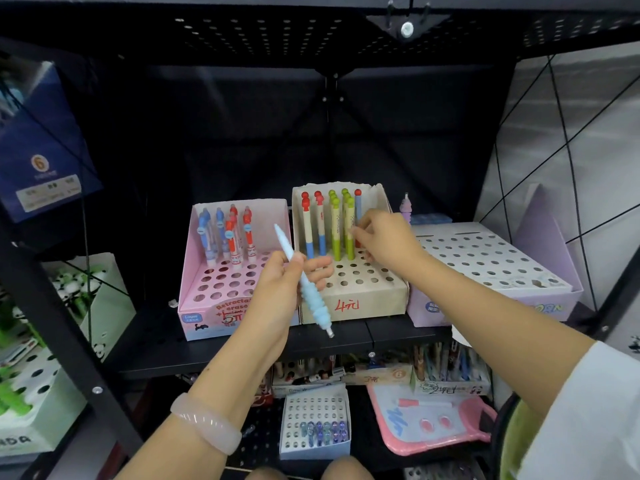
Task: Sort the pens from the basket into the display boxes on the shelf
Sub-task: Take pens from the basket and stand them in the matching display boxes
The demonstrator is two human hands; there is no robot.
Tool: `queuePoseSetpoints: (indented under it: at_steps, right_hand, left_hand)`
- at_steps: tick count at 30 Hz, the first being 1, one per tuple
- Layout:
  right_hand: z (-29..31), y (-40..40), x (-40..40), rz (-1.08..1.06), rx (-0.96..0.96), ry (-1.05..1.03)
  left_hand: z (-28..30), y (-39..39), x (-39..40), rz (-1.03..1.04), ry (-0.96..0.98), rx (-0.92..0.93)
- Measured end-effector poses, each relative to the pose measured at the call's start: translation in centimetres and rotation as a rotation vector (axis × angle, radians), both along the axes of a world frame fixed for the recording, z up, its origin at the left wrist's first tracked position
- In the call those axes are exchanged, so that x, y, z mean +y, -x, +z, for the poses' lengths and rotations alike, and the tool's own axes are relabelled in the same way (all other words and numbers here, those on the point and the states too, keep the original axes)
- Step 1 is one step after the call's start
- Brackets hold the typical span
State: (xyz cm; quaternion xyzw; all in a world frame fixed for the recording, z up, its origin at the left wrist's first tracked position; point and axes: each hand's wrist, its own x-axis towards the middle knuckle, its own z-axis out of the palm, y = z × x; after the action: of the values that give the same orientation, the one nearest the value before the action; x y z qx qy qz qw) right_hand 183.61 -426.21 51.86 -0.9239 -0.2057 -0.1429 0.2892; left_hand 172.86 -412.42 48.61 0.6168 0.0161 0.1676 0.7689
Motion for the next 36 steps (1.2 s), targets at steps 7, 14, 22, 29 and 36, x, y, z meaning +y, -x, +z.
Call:
queuePoseSetpoints:
  at_steps: [7,14,22,29,36]
  right_hand:
    - [-0.1,3.8,-3.5,0.561,0.07,-0.242]
    - [-0.1,4.5,-5.3,0.607,0.018,-0.558]
    - [2.5,-1.4,-11.1,0.176,-0.043,-0.798]
    - [0.8,-7.1,-14.1,-0.127,-0.115,-0.453]
    - [-0.5,-9.3,-13.0,-0.157,-0.061,-0.355]
  left_hand:
    - [2.4,-1.5,-2.7,-0.049,0.392,-0.006]
    - [2.6,-2.5,-7.1,-0.235,0.443,0.092]
    - [2.7,-4.2,-9.3,-0.052,-0.492,-0.039]
    - [1.5,-6.4,-9.7,0.005,-1.014,-0.143]
    - [-1.0,-7.4,-9.8,-0.134,-1.457,-0.201]
